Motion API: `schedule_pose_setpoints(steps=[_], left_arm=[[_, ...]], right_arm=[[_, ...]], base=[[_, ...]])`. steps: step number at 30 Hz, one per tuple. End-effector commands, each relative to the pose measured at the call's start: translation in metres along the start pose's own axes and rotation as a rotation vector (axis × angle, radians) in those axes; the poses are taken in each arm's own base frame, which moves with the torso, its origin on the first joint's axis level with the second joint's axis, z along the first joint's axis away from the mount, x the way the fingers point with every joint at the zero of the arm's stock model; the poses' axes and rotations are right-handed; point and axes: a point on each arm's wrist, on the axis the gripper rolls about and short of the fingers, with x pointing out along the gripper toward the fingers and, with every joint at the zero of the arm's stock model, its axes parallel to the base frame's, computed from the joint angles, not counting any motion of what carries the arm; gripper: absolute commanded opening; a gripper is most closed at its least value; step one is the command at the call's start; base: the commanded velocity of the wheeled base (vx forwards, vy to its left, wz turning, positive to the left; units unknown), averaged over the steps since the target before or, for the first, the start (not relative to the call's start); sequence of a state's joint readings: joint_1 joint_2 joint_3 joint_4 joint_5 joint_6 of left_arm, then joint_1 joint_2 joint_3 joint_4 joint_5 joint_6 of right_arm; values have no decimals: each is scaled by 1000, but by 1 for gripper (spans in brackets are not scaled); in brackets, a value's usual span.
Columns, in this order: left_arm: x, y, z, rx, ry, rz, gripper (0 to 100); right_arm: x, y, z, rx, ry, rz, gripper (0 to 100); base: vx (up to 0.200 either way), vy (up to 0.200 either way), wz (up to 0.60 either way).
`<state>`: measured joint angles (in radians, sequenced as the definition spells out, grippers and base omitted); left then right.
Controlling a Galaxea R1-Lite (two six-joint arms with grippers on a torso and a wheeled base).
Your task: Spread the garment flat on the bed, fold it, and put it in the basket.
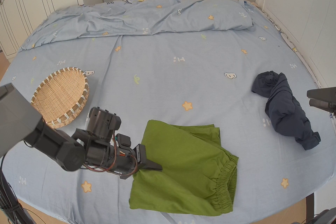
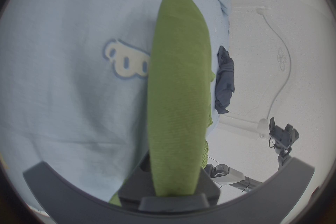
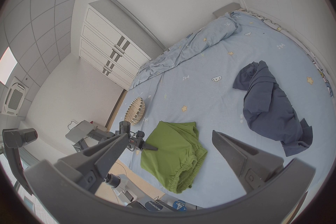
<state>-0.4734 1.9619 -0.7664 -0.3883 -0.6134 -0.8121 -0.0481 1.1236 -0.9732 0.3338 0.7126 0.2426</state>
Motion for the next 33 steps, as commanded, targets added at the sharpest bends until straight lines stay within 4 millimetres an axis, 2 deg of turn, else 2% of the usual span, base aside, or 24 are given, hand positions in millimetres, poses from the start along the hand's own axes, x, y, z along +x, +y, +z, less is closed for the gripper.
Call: schedule_pose_setpoints(steps=[1,5,6,11,16,33], left_arm=[[-96,-37,63,33,-104,71,0],[-96,-37,63,33,-104,71,0],[-118,-29,70,53,-129,108,0],[-128,-32,69,63,-158,105,0],[-140,-42,65,70,-168,100,0],[-137,-43,62,79,-151,104,0]], right_arm=[[5,-4,1,13,14,-2,100],[5,-4,1,13,14,-2,100],[6,-4,1,14,19,1,100],[6,-5,0,16,21,-1,100],[6,-5,0,17,23,1,100],[8,-6,1,19,26,1,100]], base=[[0,0,0],[0,0,0],[0,0,0],[0,0,0],[0,200,0],[0,200,0]])
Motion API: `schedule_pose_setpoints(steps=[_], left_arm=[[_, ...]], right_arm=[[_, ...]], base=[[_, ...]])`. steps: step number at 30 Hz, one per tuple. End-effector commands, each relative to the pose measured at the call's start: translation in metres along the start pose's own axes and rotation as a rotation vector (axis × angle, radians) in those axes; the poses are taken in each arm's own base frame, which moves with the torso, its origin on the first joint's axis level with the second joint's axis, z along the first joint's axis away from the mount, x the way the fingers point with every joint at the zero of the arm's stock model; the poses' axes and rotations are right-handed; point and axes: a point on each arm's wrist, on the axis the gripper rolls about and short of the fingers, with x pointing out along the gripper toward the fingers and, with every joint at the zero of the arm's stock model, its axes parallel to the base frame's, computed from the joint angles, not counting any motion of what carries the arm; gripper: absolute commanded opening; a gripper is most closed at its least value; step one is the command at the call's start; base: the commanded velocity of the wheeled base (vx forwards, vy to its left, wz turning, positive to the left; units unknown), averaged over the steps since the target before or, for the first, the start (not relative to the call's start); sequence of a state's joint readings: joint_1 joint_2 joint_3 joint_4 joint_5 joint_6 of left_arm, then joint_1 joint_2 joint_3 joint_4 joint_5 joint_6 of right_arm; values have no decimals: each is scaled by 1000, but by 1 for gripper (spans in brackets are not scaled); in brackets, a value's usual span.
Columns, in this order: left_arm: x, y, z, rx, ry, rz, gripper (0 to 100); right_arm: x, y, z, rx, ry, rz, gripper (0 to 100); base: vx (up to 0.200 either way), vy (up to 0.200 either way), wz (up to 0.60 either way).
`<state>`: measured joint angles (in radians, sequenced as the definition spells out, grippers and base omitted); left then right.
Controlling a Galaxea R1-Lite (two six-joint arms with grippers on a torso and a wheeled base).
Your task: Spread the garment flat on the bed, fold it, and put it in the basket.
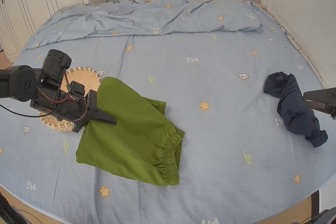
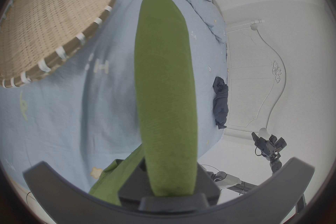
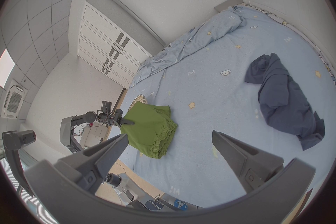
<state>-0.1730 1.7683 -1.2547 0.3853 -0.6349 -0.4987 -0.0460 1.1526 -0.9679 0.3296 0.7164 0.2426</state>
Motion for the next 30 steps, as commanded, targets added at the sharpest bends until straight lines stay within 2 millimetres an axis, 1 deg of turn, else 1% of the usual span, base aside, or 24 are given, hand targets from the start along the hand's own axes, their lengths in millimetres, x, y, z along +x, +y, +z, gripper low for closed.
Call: schedule_pose_setpoints(steps=[1,6,8,10,13,14,15,17,21,23,24,28,30], left_arm=[[0,0,-1,5,2,0,0],[3,3,-5,24,22,5,0],[9,0,-12,57,48,7,0],[13,-2,-19,94,72,8,0],[12,-7,-30,178,95,-2,0],[12,-7,-30,178,95,-2,0],[16,-15,-37,250,120,-17,0],[18,-22,-42,309,128,-28,0],[20,-36,-43,420,120,-44,0],[20,-38,-44,435,121,-48,0],[17,-43,-48,469,119,-61,0],[14,-46,-47,501,103,-69,0],[11,-50,-40,616,57,-67,0]], right_arm=[[0,0,0,0,2,1,100],[-1,1,1,-3,-4,1,100],[-1,1,0,-3,-4,-1,100],[-2,2,0,-7,-7,1,100],[-2,2,0,-7,-7,1,100],[-2,2,0,-7,-7,1,100],[-2,2,0,-7,-5,2,100],[-2,2,0,-7,-5,1,100],[-2,2,0,-7,-6,-2,100],[-2,2,0,-6,-7,-5,100],[-2,2,0,-9,-11,-6,100],[-2,2,0,-8,-10,-6,100],[-2,2,0,-8,-7,-5,100]], base=[[0,200,0],[0,200,0],[0,200,0],[0,0,0],[0,0,0],[0,0,0],[0,0,0],[0,0,0],[0,0,0],[0,0,0],[0,0,0],[0,0,0],[0,0,0]])
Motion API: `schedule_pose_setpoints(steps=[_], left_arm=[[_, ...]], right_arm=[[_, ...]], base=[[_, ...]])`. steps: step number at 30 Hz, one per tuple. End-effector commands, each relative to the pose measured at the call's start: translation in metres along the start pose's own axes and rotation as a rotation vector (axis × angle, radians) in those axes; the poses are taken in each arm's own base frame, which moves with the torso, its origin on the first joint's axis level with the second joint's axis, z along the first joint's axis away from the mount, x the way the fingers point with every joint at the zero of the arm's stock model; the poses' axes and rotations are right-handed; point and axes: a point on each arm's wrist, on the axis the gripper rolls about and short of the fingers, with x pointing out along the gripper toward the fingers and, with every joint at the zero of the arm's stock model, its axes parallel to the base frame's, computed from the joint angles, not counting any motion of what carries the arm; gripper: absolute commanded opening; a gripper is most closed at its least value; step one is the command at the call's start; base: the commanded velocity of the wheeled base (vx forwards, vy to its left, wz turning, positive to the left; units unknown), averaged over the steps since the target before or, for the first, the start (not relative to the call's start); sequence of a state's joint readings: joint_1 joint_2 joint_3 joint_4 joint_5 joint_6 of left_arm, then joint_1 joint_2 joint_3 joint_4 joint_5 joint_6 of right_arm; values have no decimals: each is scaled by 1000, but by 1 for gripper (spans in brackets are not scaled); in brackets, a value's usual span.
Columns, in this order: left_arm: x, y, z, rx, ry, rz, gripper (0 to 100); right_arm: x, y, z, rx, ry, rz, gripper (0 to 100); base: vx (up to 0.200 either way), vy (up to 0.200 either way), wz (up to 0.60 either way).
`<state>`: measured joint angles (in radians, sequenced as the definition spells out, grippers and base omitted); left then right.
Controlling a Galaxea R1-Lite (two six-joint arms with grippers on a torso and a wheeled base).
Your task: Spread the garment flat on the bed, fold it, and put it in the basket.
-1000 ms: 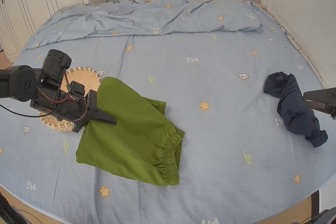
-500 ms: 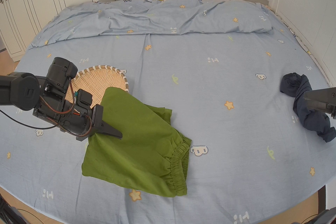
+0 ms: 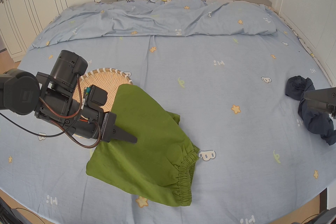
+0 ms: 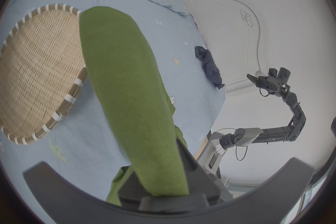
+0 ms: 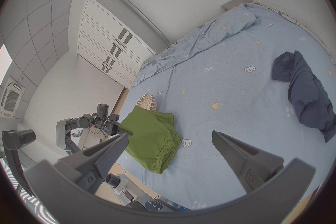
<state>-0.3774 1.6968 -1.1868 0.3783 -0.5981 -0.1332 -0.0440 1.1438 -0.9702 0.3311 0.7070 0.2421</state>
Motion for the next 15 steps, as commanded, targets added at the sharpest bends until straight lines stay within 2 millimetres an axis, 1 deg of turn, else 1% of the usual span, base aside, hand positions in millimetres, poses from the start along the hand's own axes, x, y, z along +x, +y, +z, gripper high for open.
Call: schedule_pose_setpoints(steps=[1,5,9,14,15], left_arm=[[-7,-4,8,130,-49,18,0],[-8,-4,12,202,-68,60,0],[-9,-5,21,236,-156,124,0],[-13,-7,29,205,-270,119,0],[-18,-10,33,198,-333,111,0]], right_arm=[[1,-1,0,0,3,0,100],[2,-2,0,5,5,-3,100],[2,-1,0,4,5,-2,100],[2,-2,-1,5,8,-2,100],[3,-2,-1,7,10,-3,100]], base=[[0,0,0],[0,0,0],[0,0,0],[0,0,0],[0,0,0]])
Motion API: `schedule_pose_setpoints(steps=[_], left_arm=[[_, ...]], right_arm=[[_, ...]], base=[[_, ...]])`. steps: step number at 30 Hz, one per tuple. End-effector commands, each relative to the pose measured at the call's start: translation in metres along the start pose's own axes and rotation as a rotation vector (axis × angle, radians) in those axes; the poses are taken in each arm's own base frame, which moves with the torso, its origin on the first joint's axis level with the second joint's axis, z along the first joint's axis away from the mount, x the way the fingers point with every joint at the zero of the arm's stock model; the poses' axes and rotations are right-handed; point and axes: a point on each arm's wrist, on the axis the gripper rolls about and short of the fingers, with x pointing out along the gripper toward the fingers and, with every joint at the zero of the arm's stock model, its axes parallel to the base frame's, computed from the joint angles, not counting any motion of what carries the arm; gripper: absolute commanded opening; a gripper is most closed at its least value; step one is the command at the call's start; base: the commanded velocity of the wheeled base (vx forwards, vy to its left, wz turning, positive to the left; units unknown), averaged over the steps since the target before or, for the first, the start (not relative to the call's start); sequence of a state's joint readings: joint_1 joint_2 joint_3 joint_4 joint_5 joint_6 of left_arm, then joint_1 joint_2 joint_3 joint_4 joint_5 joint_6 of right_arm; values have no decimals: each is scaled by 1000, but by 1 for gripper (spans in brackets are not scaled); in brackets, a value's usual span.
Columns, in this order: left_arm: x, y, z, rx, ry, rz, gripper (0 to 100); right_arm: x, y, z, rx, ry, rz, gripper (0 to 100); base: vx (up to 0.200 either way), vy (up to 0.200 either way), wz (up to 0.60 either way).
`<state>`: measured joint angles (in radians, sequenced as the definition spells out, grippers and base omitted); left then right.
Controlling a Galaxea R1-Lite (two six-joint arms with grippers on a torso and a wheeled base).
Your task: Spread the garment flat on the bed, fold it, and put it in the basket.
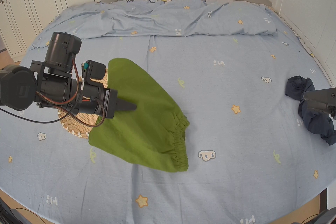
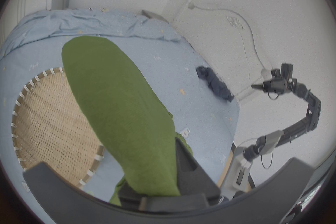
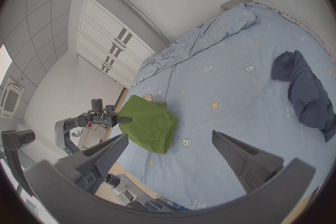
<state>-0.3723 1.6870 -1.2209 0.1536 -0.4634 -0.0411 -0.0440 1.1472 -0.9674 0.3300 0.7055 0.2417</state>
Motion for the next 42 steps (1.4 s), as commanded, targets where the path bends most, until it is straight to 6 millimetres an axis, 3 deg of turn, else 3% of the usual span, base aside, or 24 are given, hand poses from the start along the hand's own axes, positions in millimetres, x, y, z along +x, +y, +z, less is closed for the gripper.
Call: schedule_pose_setpoints(steps=[1,10,12,19,21,22,23,27,30,31,35,42], left_arm=[[-7,-2,6,-32,-86,8,0],[-20,21,27,-4,-534,69,0],[-29,34,32,-7,-638,112,0],[-49,73,27,-51,-663,232,0],[-41,94,18,-91,-628,272,0],[-41,94,18,-91,-628,272,0],[-28,117,7,-133,-588,313,0],[-16,139,-17,-203,-513,350,0],[-12,144,-27,-230,-483,359,0],[-7,147,-43,-282,-434,364,0],[4,156,-70,-397,-358,373,0],[-3,172,-85,-458,-333,431,0]], right_arm=[[1,-1,0,4,7,-1,100],[1,-2,0,6,4,-4,100],[2,-2,0,9,5,-6,100],[1,-1,0,5,3,-4,100],[1,-1,0,4,4,-3,100],[1,-1,0,4,4,-3,100],[0,0,-1,1,-1,-2,100],[-1,1,0,-2,-4,2,100],[-2,1,0,-4,-6,3,100],[-4,3,0,-10,-13,4,100],[-5,4,-1,-12,-13,7,100],[-5,4,-1,-12,-12,12,100]], base=[[0,0,0],[0,0,0],[0,0,0],[0,0,0],[0,0,0],[0,0,0],[0,0,0],[0,0,0],[0,0,0],[0,0,0],[0,0,0],[0,0,0]])
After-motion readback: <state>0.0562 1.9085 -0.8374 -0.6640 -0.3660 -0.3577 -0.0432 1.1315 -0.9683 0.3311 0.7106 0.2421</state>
